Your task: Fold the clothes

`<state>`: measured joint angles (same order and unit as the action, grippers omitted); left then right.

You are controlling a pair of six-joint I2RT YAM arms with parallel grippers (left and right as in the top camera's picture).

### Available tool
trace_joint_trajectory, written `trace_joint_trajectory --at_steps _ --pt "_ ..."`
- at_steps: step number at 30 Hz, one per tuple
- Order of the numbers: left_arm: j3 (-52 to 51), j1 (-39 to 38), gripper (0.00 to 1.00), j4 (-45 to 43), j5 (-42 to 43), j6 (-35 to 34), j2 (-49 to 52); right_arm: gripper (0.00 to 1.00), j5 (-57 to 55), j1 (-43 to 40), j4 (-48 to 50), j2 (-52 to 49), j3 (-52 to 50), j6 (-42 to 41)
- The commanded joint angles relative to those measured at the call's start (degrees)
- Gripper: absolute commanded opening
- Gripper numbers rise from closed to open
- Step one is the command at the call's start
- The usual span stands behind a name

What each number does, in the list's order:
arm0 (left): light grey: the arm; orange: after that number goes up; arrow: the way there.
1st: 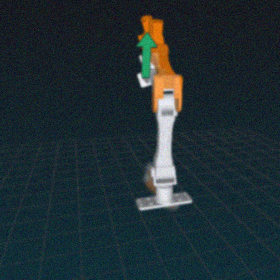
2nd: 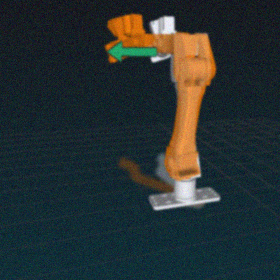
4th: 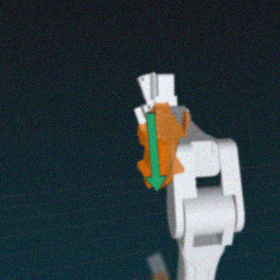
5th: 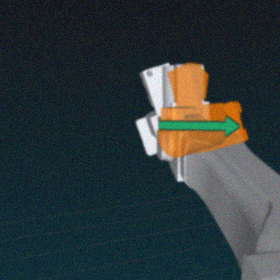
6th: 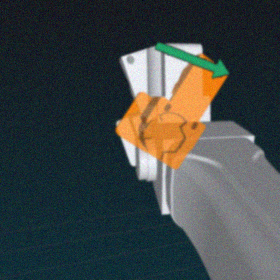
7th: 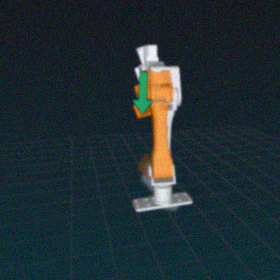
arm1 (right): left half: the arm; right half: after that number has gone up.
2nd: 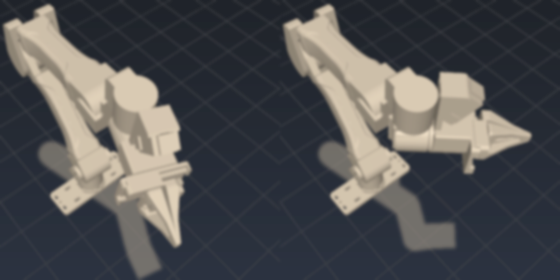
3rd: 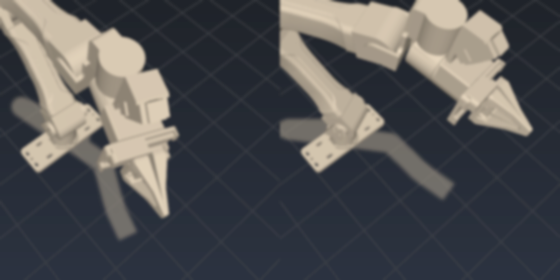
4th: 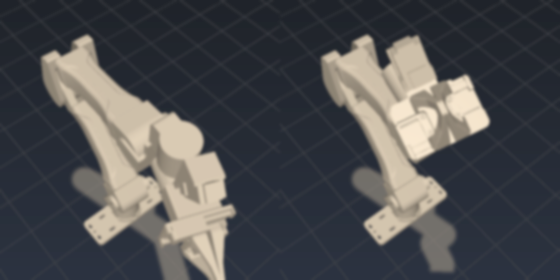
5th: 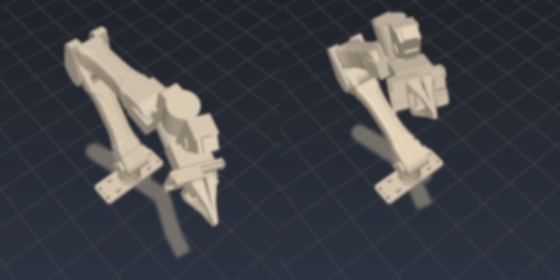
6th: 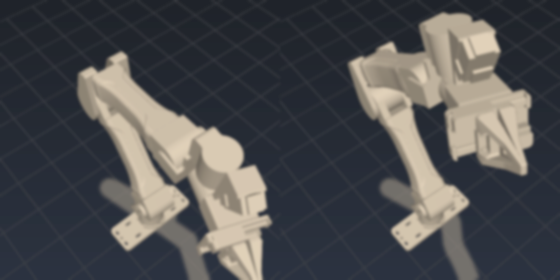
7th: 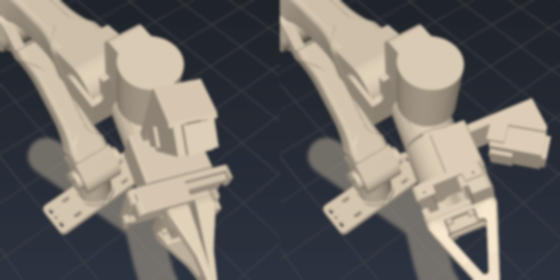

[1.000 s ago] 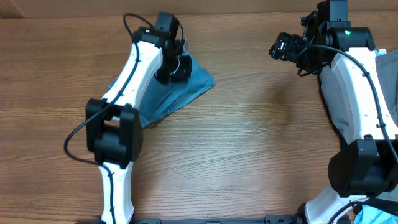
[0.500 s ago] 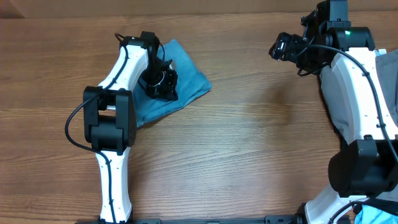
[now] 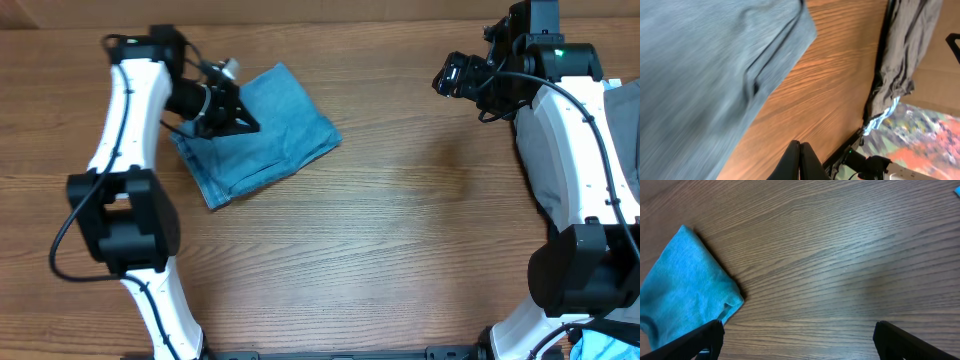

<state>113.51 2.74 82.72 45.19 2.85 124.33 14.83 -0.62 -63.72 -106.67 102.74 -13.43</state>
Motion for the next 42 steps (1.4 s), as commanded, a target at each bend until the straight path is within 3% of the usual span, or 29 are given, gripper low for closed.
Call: trace_joint_trajectory --at_steps 1,11,20,23,26,29,35,37,42 --pt "-2.80 0.15 0.04 0.11 -3.50 3.06 0.11 1.00 0.24 -0.09 0.20 0.15 0.07 0.37" --pt "-20.22 0.79 0.04 -11.32 3.39 7.15 0.11 1.00 0.24 -0.11 0.17 0.15 0.07 0.37" --pt "-43.82 1.81 0.04 -39.01 3.54 -1.42 0.11 1.00 0.24 -0.09 0.20 0.15 0.07 0.37" --pt "-47.56 3.45 0.04 -42.73 3.52 -1.57 0.11 1.00 0.24 -0.09 0.17 0.15 0.07 0.37" --pt "-46.80 5.27 0.04 -41.48 5.40 -1.18 -0.15 1.00 0.24 -0.09 0.17 0.15 0.07 0.37" --pt "-43.17 6.86 0.04 -37.11 12.39 2.16 -1.62 1.00 0.24 -0.11 0.17 0.15 0.07 0.37" --pt "-29.35 9.64 0.04 -27.19 16.31 3.37 -9.62 1.00 0.24 -0.09 0.17 0.15 0.07 0.37" --pt "-25.59 10.62 0.04 -26.53 15.58 2.03 -12.13 1.00 0.24 -0.09 0.17 0.15 0.07 0.37" --pt "-20.87 13.42 0.04 -26.80 1.01 -6.36 -14.69 1.00 0.24 -0.09 0.17 0.15 0.07 0.37"
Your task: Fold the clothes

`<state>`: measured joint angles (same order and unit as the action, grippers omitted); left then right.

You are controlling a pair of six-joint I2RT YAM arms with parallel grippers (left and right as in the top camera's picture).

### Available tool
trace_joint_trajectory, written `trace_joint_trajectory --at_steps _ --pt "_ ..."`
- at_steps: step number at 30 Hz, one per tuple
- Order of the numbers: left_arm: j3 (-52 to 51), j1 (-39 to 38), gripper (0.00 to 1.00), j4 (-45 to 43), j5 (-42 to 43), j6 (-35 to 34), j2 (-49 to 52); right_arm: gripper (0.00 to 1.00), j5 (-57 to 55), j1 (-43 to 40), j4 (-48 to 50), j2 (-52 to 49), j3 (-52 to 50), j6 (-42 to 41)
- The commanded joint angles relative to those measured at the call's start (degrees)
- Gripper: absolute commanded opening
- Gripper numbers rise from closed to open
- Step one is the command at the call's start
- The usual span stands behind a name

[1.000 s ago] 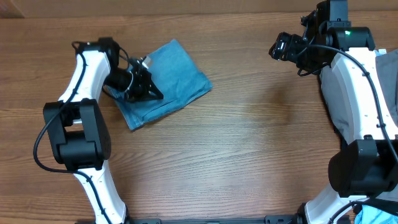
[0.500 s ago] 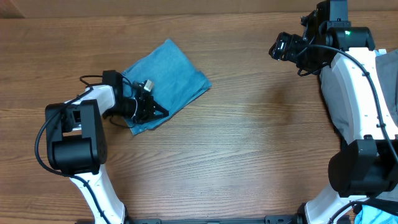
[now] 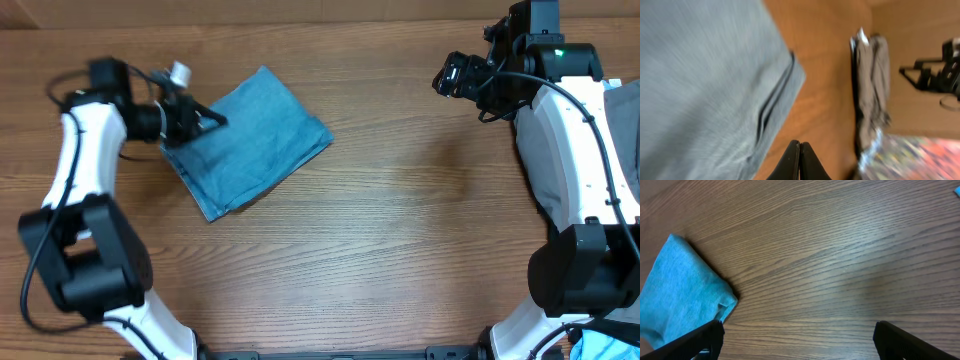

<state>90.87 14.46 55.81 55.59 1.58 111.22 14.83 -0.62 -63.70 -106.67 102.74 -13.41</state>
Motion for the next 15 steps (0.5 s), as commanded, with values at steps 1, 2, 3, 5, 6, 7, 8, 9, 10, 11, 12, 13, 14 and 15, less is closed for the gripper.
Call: trace_joint_trajectory --at_steps 1,2,3,5,6,7,8,9,10,11,12,13,14,15 --pt "1.44 2.12 0.04 0.11 -10.95 -5.05 -1.25 1.00 0.24 -0.11 0.15 0.15 0.07 0.35" --pt "0.98 2.49 0.04 0.09 -11.21 -5.01 -0.96 1.00 0.24 -0.11 0.17 0.15 0.07 0.35" --pt "0.37 2.82 0.04 -0.09 -11.15 -5.03 -0.46 1.00 0.24 -0.09 0.15 0.15 0.07 0.35" --pt "-0.17 3.45 0.04 -0.39 -11.21 -4.96 1.22 1.00 0.24 -0.11 0.15 0.15 0.07 0.35" --pt "-0.17 3.80 0.04 -0.44 -11.15 -5.01 2.32 1.00 0.24 -0.11 0.15 0.15 0.07 0.35" --pt "-0.17 4.20 0.04 -0.57 -11.08 -4.98 3.50 1.00 0.24 -0.11 0.15 0.15 0.07 0.35" --pt "-0.17 4.55 0.04 -0.59 -11.10 -4.96 4.76 1.00 0.24 -0.11 0.15 0.15 0.07 0.35" --pt "-0.17 4.87 0.04 -0.59 -11.10 -4.76 6.08 1.00 0.24 -0.09 0.15 0.15 0.07 0.35" --pt "-0.17 5.11 0.04 -0.57 -11.10 -4.28 7.58 1.00 0.24 -0.11 0.17 0.15 0.07 0.35" --pt "-0.17 5.38 0.04 -0.55 -11.15 -3.39 9.79 1.00 0.24 -0.09 0.15 0.15 0.07 0.35" --pt "-0.17 5.60 0.04 -0.52 -11.50 -2.71 11.82 1.00 0.24 -0.11 0.15 0.15 0.07 0.35" --pt "-0.20 5.79 0.04 -0.52 -12.52 -2.71 13.44 1.00 0.24 -0.11 0.15 0.15 0.07 0.35" --pt "-0.17 5.90 0.04 -0.52 -13.81 -2.71 14.95 1.00 0.24 -0.09 0.15 0.15 0.07 0.35" --pt "-0.17 5.95 0.04 -0.55 -16.48 -2.89 16.61 1.00 0.24 -0.09 0.15 0.15 0.07 0.35"
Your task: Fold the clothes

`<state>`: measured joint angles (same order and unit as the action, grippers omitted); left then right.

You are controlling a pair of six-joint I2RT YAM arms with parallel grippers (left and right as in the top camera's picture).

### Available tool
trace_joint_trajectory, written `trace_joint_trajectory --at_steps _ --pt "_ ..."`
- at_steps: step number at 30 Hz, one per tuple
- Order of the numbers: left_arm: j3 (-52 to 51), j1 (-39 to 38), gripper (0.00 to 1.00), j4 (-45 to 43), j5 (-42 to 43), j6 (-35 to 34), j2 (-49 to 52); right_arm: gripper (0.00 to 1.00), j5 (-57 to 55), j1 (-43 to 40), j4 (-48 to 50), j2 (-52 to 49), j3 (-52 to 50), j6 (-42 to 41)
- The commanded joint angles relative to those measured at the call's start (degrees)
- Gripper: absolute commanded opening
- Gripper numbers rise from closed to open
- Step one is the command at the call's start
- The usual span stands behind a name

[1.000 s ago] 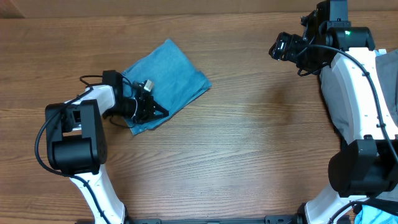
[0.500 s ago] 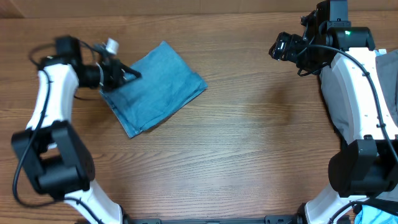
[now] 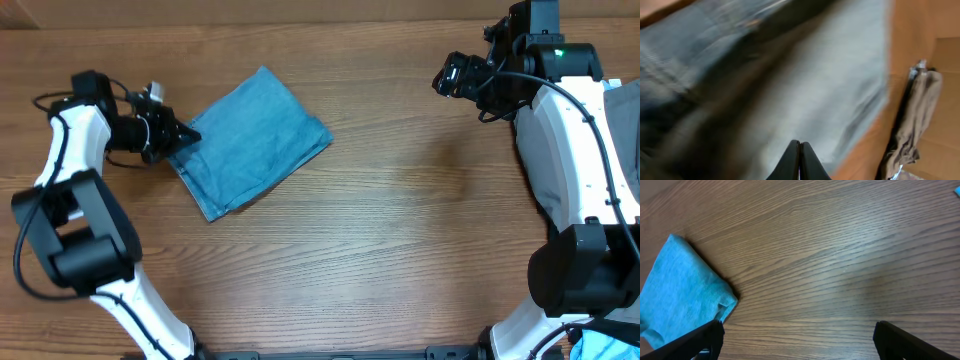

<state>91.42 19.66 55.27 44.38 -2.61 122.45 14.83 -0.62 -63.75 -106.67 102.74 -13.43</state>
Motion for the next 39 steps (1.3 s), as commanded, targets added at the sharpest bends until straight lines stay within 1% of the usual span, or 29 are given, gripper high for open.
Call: trace_joint_trajectory --at_steps 1,3,5,8,10,12,13,18,20,24,28,31,36,39 --pt "-0.72 0.79 0.04 0.02 -7.67 1.31 6.64 1.00 0.24 -0.11 0.20 0.15 0.07 0.37" --pt "-0.72 0.98 0.04 0.00 -12.07 0.66 8.22 1.00 0.24 -0.11 0.20 0.15 0.07 0.37" --pt "-0.42 1.53 0.04 0.00 -11.02 0.13 8.17 1.00 0.24 -0.11 0.20 0.15 0.07 0.37" --pt "2.78 2.08 0.04 1.75 -3.93 -0.42 7.02 1.00 0.24 -0.09 0.20 0.15 0.07 0.37" --pt "7.54 2.10 0.04 4.39 3.91 -0.42 5.05 1.00 0.24 -0.11 0.20 0.15 0.07 0.37" --pt "11.52 1.55 0.04 6.19 7.91 -0.68 2.93 1.00 0.24 -0.09 0.20 0.15 0.07 0.37" --pt "13.75 0.83 0.04 6.36 8.63 -2.29 1.38 1.00 0.24 -0.09 0.20 0.15 0.07 0.37" --pt "16.83 -3.72 0.04 0.98 8.57 -8.35 -2.95 1.00 0.24 -0.11 0.20 0.15 0.07 0.37" --pt "16.85 -6.43 0.04 -2.12 8.57 -12.20 -2.97 1.00 0.24 -0.11 0.20 0.15 0.07 0.37" --pt "16.81 -11.76 0.04 -8.63 4.98 -16.76 -1.79 1.00 0.24 -0.11 0.20 0.15 0.07 0.37" --pt "16.70 -16.24 0.08 -13.94 -4.00 -20.02 -1.79 1.00 0.24 -0.11 0.20 0.15 0.07 0.37" --pt "16.70 -18.51 0.07 -16.33 -9.88 -23.10 -1.57 1.00 0.24 -0.09 0.20 0.15 0.07 0.37" --pt "16.70 -21.07 0.07 -20.31 -14.47 -23.43 0.92 1.00 0.24 -0.11 0.20 0.15 0.07 0.37" --pt "16.68 -21.31 0.04 -21.35 -15.89 -25.75 4.00 1.00 0.24 -0.11 0.20 0.15 0.07 0.37"
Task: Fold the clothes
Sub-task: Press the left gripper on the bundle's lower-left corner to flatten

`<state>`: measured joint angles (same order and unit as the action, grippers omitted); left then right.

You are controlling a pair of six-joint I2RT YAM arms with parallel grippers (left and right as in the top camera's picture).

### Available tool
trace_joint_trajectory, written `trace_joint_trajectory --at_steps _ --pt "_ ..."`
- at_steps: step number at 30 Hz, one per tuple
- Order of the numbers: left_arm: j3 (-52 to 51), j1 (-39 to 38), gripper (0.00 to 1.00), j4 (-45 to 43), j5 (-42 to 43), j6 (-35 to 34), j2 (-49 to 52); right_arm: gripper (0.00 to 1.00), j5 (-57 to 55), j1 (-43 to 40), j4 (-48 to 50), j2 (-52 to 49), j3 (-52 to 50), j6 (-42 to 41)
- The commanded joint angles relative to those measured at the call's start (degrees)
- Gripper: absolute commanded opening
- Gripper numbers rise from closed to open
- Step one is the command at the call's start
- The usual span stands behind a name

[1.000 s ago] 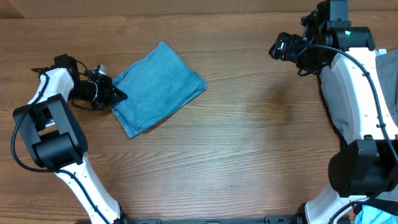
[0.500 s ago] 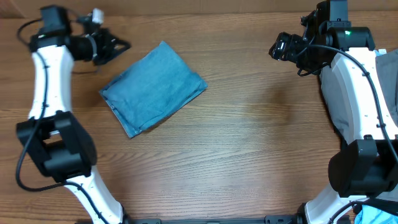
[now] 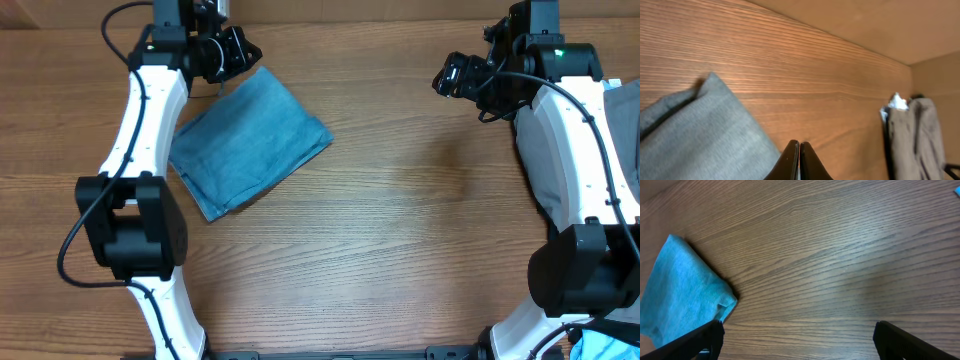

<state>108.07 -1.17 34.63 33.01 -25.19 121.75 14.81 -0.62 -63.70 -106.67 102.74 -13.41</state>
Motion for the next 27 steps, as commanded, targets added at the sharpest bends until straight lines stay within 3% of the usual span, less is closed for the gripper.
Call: trace_joint_trajectory --at_steps 1,10,22,27 --pt "0.02 -0.46 0.04 -0.92 -4.48 -3.74 5.90 1.00 0.26 -0.09 0.15 0.15 0.07 0.35" --pt "0.04 0.11 0.04 -0.87 6.47 -4.72 20.13 1.00 0.26 -0.09 0.15 0.15 0.07 0.35" --pt "11.63 -1.22 0.04 -0.98 27.08 -4.87 11.82 1.00 0.26 -0.11 0.15 0.15 0.07 0.35" --pt "11.74 -4.00 0.05 3.13 27.15 -3.45 11.52 1.00 0.26 -0.11 0.15 0.15 0.07 0.35"
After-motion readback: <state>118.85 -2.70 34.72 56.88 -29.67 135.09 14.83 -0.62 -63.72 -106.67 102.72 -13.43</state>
